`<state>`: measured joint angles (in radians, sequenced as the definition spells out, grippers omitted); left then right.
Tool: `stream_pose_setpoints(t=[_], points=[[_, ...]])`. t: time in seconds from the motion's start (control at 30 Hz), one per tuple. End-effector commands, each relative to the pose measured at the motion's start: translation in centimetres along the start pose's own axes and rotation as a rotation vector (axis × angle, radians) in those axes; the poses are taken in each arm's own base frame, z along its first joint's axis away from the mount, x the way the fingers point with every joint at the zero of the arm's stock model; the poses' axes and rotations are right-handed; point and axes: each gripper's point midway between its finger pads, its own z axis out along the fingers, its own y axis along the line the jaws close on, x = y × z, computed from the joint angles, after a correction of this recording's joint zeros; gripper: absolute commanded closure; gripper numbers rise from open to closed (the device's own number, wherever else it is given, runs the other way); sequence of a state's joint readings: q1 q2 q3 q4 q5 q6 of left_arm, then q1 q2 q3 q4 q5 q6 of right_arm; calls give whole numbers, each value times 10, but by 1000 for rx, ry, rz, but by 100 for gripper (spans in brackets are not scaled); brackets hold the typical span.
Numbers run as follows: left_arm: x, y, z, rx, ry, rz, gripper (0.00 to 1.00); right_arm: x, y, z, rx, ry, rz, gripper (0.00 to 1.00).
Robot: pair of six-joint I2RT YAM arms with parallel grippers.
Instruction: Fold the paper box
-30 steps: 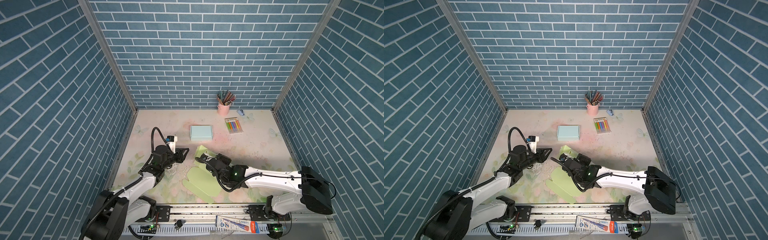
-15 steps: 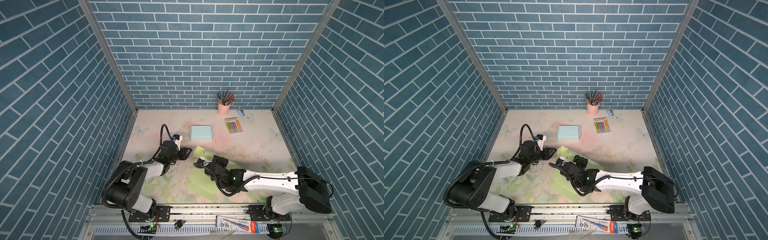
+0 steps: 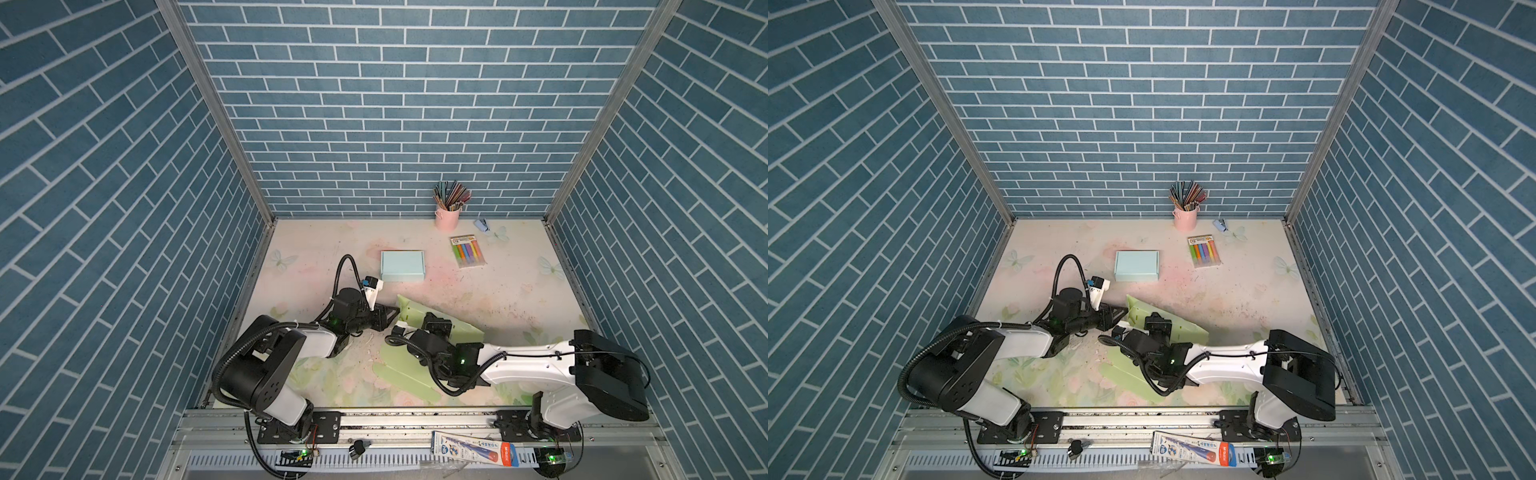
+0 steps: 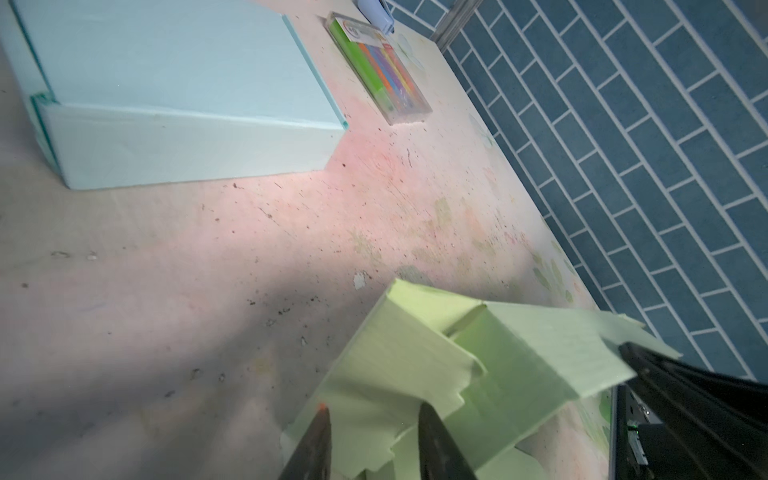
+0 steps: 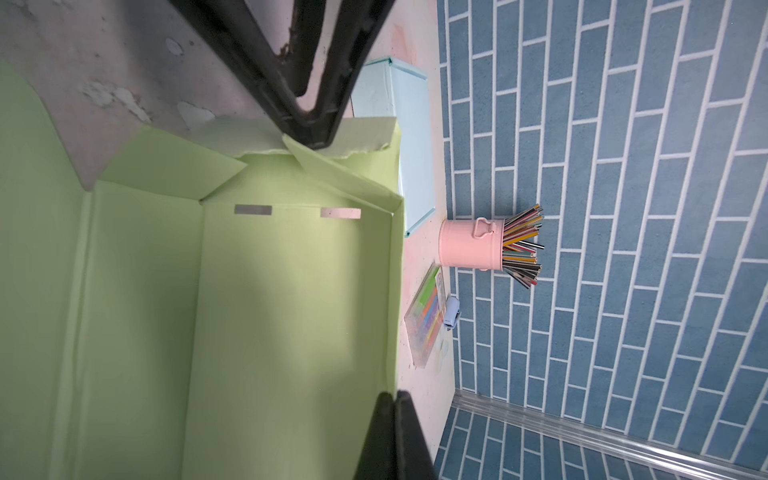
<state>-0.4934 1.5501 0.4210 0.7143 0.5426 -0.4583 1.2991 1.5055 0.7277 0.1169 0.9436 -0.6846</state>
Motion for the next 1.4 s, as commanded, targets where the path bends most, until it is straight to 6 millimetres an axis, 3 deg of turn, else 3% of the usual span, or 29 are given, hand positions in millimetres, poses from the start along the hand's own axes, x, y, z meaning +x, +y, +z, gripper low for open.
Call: stream_pose_setpoints(t=[0.0,0.23,0.37,0.47,0.57,0.8,1.03,1.2,1.37], points=[[8,-6,-2,21,4,38,64,-4,-4,-4,36,-24,-37,100],[12,0,-20,-15,-24,36,62,2,-3,-9,80,-29,-87,100],[11,3,-24,-65,-19,70,37,3,-4,-9,84,-31,-90,100],[10,1,-25,-57,-20,76,36,2,-5,-10,89,-35,-91,100],[-3,-11,-33,-8,-68,65,36,2,-7,-11,100,-39,-91,100],[-50,8,-60,-68,-161,-10,41,1,-9,-13,135,-54,-108,100],[-61,28,-33,-105,-121,-13,46,-4,-5,-18,130,-81,-109,100],[-56,41,-12,-101,-70,-19,47,-6,-1,-22,127,-102,-117,100],[-42,36,-3,-65,-28,-16,47,-5,6,-19,120,-95,-142,100]])
